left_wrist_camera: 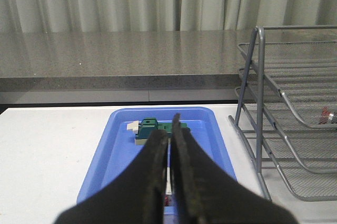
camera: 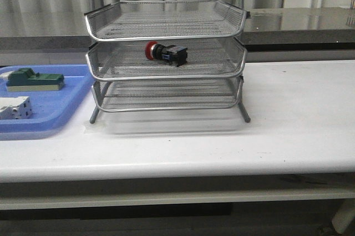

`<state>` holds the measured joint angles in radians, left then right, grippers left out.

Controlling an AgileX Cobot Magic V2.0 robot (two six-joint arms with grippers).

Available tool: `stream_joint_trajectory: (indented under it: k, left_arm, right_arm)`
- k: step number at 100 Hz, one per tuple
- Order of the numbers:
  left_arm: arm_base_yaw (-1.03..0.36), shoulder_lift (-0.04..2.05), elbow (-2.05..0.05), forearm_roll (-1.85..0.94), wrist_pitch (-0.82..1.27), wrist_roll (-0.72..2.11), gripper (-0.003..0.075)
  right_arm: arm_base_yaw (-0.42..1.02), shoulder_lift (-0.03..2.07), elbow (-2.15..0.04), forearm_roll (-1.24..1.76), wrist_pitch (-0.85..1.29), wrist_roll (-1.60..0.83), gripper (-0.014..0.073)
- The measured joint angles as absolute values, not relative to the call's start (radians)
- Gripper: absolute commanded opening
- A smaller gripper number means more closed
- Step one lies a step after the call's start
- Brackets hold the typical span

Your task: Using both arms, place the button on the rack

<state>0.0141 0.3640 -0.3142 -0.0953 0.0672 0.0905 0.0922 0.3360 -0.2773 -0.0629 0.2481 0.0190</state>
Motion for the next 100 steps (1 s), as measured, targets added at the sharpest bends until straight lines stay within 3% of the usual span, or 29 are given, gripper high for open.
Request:
stream_joint_trajectory:
  k: [41, 100]
  left_arm:
    - [0.014, 0.364, -0.314, -0.095, 0.067, 0.09, 0.0004]
    - [0.014, 0.364, -0.314, -0.095, 0.067, 0.09, 0.0004]
  right_arm:
    - [0.092, 0.003, -0.075, -0.063, 0.207, 0.019, -0.0057]
    - [0.092, -0.011, 0.027, -0.063, 0.026, 0.02, -0.0057]
